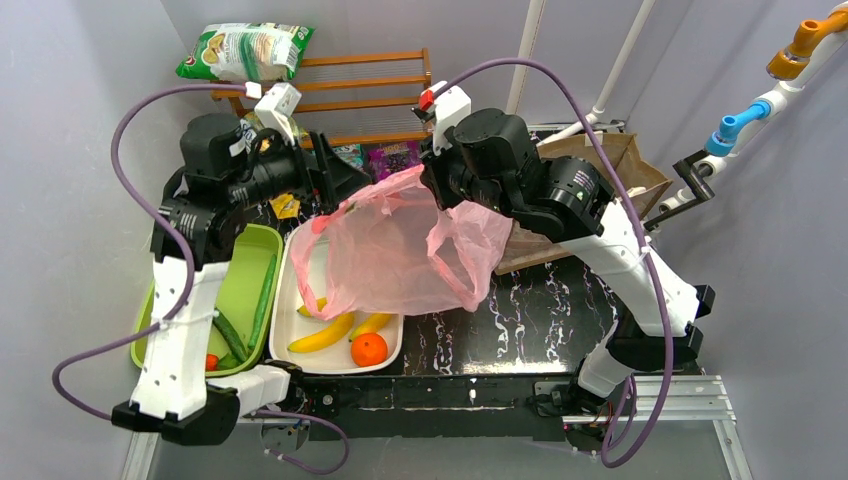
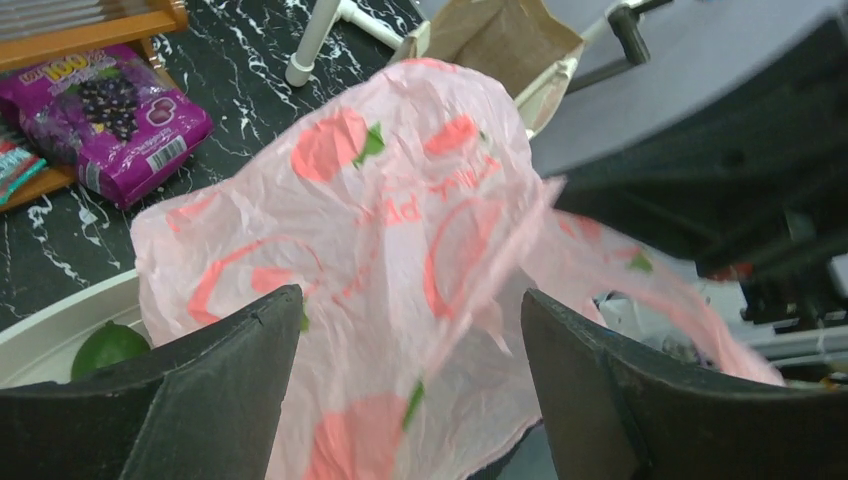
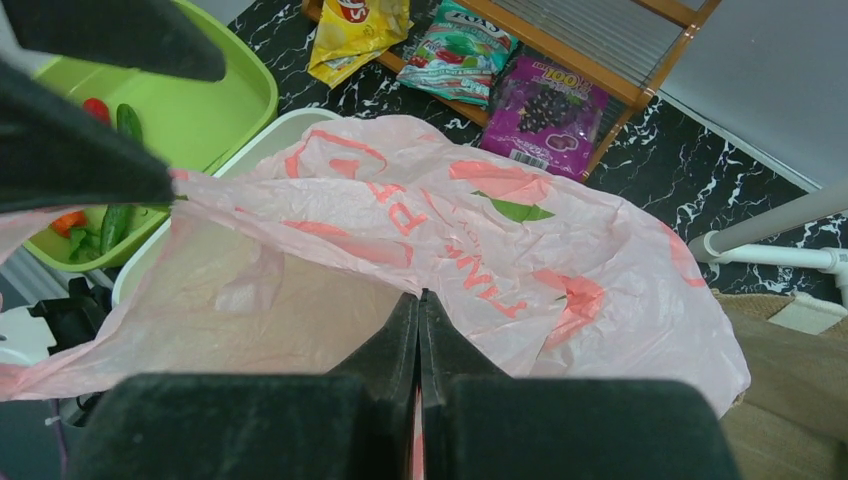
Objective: Place the food into the grocery bag and tie it
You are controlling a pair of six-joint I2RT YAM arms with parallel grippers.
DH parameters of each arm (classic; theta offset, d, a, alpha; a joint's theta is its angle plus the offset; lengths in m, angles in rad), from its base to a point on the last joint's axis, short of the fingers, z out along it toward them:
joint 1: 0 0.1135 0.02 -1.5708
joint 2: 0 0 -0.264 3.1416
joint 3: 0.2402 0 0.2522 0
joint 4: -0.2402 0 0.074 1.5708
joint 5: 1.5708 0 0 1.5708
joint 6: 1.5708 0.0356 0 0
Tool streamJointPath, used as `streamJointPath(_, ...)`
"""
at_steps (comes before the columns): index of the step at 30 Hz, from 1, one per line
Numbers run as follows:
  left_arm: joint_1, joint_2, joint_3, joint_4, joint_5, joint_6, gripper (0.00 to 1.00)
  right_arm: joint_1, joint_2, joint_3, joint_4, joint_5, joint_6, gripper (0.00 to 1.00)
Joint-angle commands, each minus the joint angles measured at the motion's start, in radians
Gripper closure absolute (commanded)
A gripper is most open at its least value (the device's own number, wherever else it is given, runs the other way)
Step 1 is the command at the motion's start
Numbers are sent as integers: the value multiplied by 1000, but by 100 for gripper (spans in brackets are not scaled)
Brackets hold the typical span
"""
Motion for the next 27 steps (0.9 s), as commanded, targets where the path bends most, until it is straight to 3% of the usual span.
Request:
streamJointPath(1,0,-96,-86,78,112,94,23,-6,9,48,12,15,34,99)
streamJointPath(7,-1,-159,-169,105,173,123,26,-6,9,57,9,11,38,99)
streamJointPath(14,-2,-200,-237,85,112,263,26,-6,11,70,0,-11,38,99)
streamJointPath(15,-1,-199,-241,81,114,283,28,-6,10,70,-3,-13,40,99)
streamJointPath(18,-4,-195,-261,67,122,345,47,-6,10,66,-8,-23,49,99)
streamJointPath(27,-21,-208,-304,65,49,462,45,-6,2,56,13,-98,92,99)
